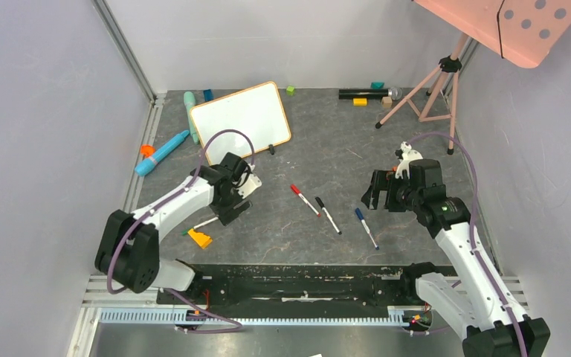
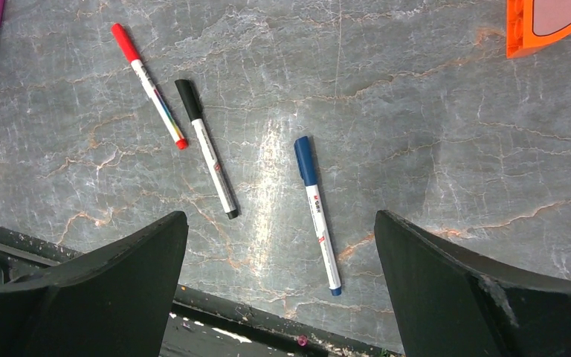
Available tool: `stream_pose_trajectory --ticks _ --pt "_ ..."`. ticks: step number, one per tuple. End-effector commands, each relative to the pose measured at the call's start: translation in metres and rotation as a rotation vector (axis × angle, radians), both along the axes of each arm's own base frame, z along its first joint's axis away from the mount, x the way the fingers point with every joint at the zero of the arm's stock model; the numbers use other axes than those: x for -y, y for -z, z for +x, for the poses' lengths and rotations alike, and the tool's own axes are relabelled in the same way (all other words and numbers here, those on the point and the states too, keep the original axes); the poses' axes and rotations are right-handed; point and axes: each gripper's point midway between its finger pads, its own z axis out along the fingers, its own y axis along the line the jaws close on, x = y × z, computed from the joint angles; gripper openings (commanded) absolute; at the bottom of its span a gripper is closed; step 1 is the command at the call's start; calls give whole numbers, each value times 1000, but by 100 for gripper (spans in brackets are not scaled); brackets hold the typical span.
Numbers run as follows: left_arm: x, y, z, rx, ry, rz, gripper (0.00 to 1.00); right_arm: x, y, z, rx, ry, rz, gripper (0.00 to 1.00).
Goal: Write a sentence on the whiteboard
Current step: Pick up the whiteboard marker from the center of the board.
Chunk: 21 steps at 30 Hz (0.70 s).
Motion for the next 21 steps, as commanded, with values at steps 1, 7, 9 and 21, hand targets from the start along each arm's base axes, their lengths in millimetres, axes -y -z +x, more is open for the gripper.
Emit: stream_pose_trajectory --ticks 1,7,9,21 --pt "1 6 17 5 45 27 80 -5 -18 11 67 -21 9 98" --pt "2 30 23 7 -2 25 68 -2 -20 13 69 -12 -5 98" --pt "5 37 24 3 -10 8 64 -1 -21 13 71 -11 -12 98" --pt "-11 65 16 -88 -53 55 48 -2 -21 16 65 -21 -45 98"
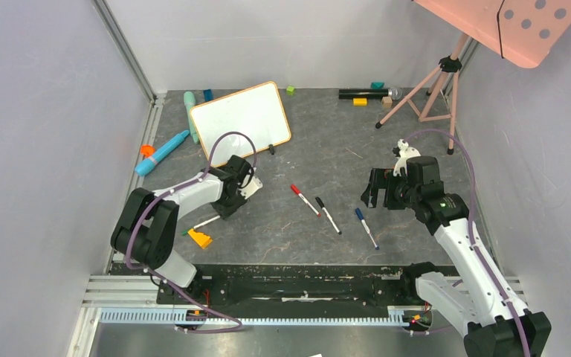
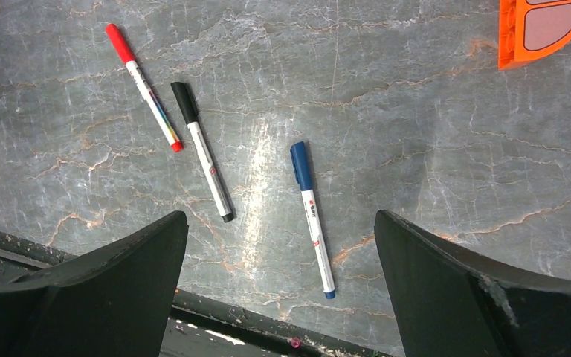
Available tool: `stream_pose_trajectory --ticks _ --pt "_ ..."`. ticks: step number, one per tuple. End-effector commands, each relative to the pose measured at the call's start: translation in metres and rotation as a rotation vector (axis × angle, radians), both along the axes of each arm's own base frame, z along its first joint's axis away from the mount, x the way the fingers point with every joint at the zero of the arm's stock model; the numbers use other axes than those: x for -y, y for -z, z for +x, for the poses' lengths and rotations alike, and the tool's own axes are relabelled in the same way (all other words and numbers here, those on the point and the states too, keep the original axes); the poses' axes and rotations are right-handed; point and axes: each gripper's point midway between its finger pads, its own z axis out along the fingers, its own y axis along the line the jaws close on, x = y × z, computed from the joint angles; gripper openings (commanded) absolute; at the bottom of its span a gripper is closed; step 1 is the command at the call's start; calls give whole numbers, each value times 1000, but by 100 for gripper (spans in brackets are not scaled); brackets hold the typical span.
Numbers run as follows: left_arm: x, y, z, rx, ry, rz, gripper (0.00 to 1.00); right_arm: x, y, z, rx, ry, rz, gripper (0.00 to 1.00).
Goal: Write a sentence on the whiteboard
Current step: Pick up the whiteboard marker from the center of the board.
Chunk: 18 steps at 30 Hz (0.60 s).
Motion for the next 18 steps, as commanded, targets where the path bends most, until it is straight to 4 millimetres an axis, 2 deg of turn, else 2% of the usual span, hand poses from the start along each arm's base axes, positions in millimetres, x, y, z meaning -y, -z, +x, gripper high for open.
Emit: stream_pose_trajectory --ticks 1,6,10,11,14,18 --pt "-1 19 -3 -69 -30 -26 46 -1 -20 12 64 -9 -19 98" --pt "8 27 -17 -180 -45 -70 30 -1 -24 14 76 -15 -41 98" --pt "16 23 -17 -230 -40 -109 11 0 -27 15 86 -18 -60 98" --pt "17 22 -17 -242 -38 -116 3 -1 -27 15 86 -20 -60 98" --pt "15 12 -5 -196 -44 -103 2 -2 -33 17 106 -28 -69 98" --pt "8 -15 14 -91 -58 -63 2 -2 -35 18 114 -29 -75 98"
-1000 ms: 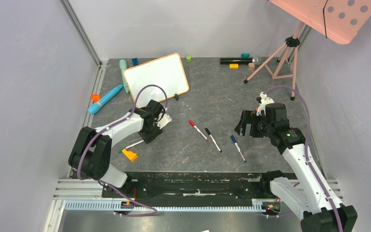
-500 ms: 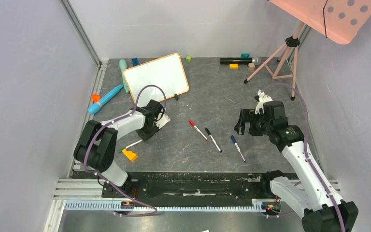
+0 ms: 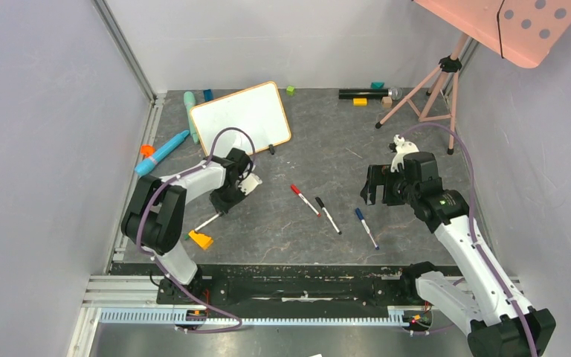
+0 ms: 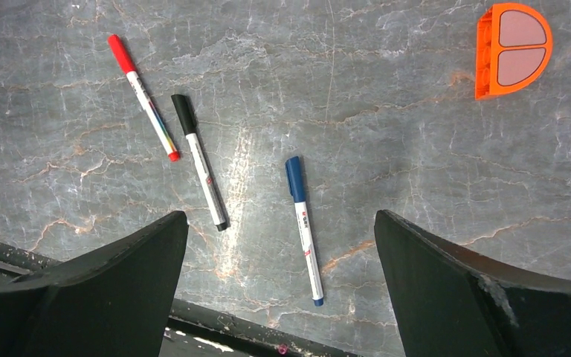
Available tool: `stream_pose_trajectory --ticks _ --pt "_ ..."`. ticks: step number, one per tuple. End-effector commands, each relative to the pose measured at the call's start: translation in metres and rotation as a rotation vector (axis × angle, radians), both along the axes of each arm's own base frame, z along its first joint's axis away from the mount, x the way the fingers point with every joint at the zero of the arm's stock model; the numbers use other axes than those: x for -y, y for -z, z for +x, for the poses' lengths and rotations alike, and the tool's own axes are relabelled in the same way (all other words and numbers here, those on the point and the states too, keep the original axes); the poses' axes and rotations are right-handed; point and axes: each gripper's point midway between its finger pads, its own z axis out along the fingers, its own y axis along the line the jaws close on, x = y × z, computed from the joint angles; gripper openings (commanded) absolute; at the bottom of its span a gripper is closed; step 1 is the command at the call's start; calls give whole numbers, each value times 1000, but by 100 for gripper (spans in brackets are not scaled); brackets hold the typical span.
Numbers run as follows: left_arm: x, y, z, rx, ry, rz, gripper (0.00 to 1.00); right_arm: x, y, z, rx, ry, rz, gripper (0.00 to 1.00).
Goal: Write a sentence on the whiteboard
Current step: Pick up the whiteboard marker from the center of the board, then pass from the left arm to the right
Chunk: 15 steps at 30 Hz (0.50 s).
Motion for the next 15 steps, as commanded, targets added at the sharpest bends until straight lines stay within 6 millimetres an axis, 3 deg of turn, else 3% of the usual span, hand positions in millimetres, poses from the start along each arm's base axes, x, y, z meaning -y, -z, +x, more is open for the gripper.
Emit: stream_pose_trajectory --ticks 1,7,10,13,15 --pt "4 -28 22 97 -25 -18 2 -1 -21 10 69 -8 -8 98" --pt "19 -96 62 346 -152 -71 2 -10 -29 16 101 -31 22 98" --pt "23 -142 82 499 -205 -84 2 -17 -38 21 130 -51 47 98" --pt "31 -182 87 592 -335 -170 2 -29 -47 24 162 -97 95 98" --pt "51 -206 84 612 -397 -334 2 -40 -50 25 176 -131 141 98"
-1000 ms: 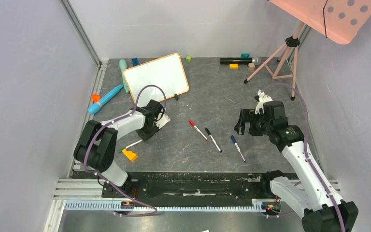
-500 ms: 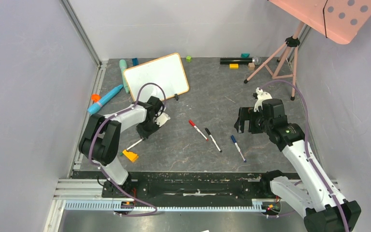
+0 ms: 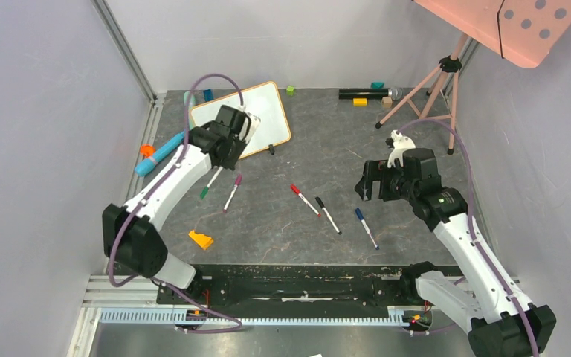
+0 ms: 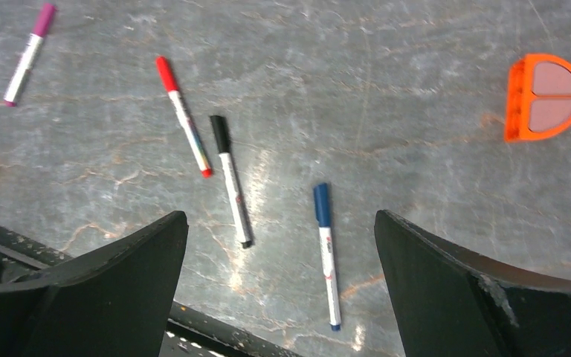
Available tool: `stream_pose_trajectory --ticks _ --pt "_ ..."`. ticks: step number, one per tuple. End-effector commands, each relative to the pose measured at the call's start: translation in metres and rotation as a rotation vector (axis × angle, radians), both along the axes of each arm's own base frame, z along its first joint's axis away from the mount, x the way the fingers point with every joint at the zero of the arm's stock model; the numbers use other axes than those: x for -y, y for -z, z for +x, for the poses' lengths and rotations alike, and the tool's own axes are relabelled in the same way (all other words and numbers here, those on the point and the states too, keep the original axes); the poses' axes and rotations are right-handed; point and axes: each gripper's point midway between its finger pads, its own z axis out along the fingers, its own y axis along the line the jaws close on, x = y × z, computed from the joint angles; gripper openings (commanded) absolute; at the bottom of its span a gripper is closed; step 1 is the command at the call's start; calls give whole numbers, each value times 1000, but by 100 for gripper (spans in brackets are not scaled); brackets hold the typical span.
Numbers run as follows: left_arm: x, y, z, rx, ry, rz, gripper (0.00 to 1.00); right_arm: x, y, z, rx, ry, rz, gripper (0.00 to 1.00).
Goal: Write a sentence on the whiteboard
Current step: Pass from the left arm to the right
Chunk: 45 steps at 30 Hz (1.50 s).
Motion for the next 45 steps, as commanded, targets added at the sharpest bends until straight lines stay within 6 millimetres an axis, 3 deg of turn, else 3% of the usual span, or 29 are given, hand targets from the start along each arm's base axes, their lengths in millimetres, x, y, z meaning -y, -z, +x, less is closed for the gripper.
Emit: stream_pose_trajectory --ticks 1,6,10,11,12,21,29,33,34,35,37,38,39,41,45 --pt "30 -66 -3 149 -154 -327 2 -29 -38 16 126 -90 123 98" --pt "108 -136 -22 221 -56 -927 2 -62 -57 19 173 -191 262 99" --pt "146 -181 -38 232 49 -1297 2 -100 -85 15 252 -318 344 99" --pt "151 -184 -41 222 66 -1347 2 -109 -91 14 269 -350 356 99" --pt "163 -194 -47 180 115 -1445 2 -128 -101 13 296 -414 372 94" --pt "198 -214 -77 19 324 -1520 2 -178 -153 19 381 -568 438 77" --pt "199 -214 -93 3 399 -1522 2 -207 -148 7 344 -642 462 58" --pt "200 -215 -96 2 424 -1531 2 -214 -139 4 317 -625 463 18" --pt "200 -216 -97 2 429 -1530 4 -214 -140 3 314 -620 468 11" --pt "199 -214 -97 2 428 -1528 13 -214 -141 3 313 -609 474 1" --pt "194 -208 -93 36 376 -1523 58 -210 -142 5 316 -572 479 0" --pt "191 -206 -93 59 354 -1527 74 -205 -139 7 316 -541 475 0" --pt "186 -208 -93 95 335 -1533 84 -202 -138 7 316 -520 475 0" --pt "176 -205 -94 147 292 -1532 96 -195 -133 9 313 -469 472 0" --pt "168 -196 -106 158 299 -1502 98 -182 -136 15 320 -357 487 0"
